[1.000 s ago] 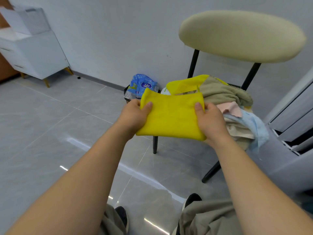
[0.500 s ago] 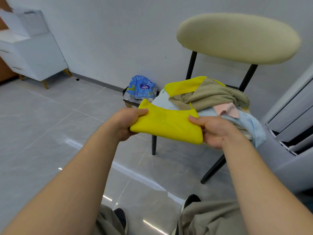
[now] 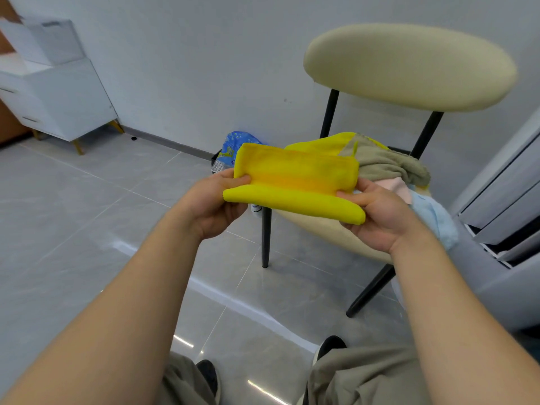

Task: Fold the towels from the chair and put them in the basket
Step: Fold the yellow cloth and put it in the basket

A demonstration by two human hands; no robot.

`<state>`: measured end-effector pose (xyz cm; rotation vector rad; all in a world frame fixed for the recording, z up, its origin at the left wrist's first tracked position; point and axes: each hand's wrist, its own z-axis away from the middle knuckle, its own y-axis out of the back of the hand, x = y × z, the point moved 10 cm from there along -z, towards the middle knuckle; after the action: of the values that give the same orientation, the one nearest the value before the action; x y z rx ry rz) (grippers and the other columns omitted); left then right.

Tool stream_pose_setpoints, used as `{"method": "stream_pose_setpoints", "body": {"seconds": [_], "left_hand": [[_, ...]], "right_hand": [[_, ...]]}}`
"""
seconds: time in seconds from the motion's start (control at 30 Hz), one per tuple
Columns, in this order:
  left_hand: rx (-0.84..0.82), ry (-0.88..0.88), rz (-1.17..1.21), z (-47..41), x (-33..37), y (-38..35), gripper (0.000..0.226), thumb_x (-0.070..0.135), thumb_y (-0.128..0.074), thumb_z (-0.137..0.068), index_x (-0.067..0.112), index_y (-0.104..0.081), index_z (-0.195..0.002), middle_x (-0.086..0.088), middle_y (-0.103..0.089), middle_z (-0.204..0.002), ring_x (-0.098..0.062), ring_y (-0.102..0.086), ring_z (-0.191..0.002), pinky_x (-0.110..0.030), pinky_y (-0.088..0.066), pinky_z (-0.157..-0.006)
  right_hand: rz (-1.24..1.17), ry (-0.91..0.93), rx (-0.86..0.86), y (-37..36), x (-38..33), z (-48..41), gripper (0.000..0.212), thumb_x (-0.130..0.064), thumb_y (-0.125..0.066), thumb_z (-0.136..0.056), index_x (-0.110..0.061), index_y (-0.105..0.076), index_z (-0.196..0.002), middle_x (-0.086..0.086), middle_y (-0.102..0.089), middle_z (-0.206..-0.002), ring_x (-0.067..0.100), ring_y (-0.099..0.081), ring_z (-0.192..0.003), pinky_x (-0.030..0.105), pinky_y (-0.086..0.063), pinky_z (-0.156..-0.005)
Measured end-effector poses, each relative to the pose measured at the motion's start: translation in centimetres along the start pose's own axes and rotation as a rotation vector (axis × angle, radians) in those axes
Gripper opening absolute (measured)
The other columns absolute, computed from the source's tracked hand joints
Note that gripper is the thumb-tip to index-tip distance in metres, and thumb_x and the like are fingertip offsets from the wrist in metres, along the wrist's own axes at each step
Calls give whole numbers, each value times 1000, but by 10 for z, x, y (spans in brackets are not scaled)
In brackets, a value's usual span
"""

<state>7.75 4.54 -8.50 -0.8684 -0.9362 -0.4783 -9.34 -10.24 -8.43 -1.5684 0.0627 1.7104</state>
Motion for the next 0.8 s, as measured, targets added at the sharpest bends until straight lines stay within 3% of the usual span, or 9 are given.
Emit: {"method": "stream_pose_setpoints", "body": {"seconds": [0.13,0.3,0.4,0.47,0.6,0.73,0.8], "left_hand": [[-68,-49,35,4,8,-10,24,5,-48,-101,9,-63,-119,-3,-71,-90,-7,-67,-66,-16,-55,-56],[-29,-108,83,3,15,-10,29,-3,-41,-100,14,-64,-100,2,-69,-68,-3,-62,-52,-14,-50,-46],[-16,-104,126,4,15,-9,27,-2,-42,-100,14,-63,-99,0,-70,-71,-5,-63,-51,-14,-50,-44],[11,-73,164,3,12,-7,24,1,-42,-101,15,-61,-96,-3,-74,-84,-7,-64,-52,-14,-48,-41],[41,-3,238,0,3,-4,17,15,-44,-104,13,-54,-117,-5,-74,-97,-7,-66,-55,-16,-49,-41],[59,22,252,0,-1,-5,25,17,-42,-105,7,-63,-96,-7,-74,-89,-8,-65,-52,-17,-50,-41],[74,27,238,-1,-3,-3,28,16,-41,-104,7,-66,-97,-7,-74,-92,-8,-66,-54,-17,-50,-42]], "right_hand": [[2,36,-36,-5,-6,3,36,11,-44,-95,-13,-65,-110,2,-74,-81,12,-67,-61,21,-49,-47],[-19,60,-28,-4,-9,3,35,14,-40,-94,-8,-65,-106,6,-74,-82,15,-69,-63,22,-52,-47],[-27,62,-7,-2,-7,1,31,10,-42,-96,-10,-64,-103,5,-74,-79,14,-68,-60,22,-52,-47],[-37,66,3,-1,-8,1,30,8,-41,-97,-12,-64,-99,4,-73,-77,13,-68,-59,22,-52,-47],[-27,67,-4,-2,-8,-1,35,9,-36,-96,-11,-64,-93,4,-72,-74,13,-66,-58,21,-51,-47],[-8,57,34,2,-5,-4,35,7,-36,-95,-13,-64,-89,4,-70,-74,16,-64,-62,23,-52,-53],[21,43,65,6,-3,-5,32,3,-39,-97,-17,-64,-88,4,-69,-75,18,-62,-65,28,-51,-59]]}}
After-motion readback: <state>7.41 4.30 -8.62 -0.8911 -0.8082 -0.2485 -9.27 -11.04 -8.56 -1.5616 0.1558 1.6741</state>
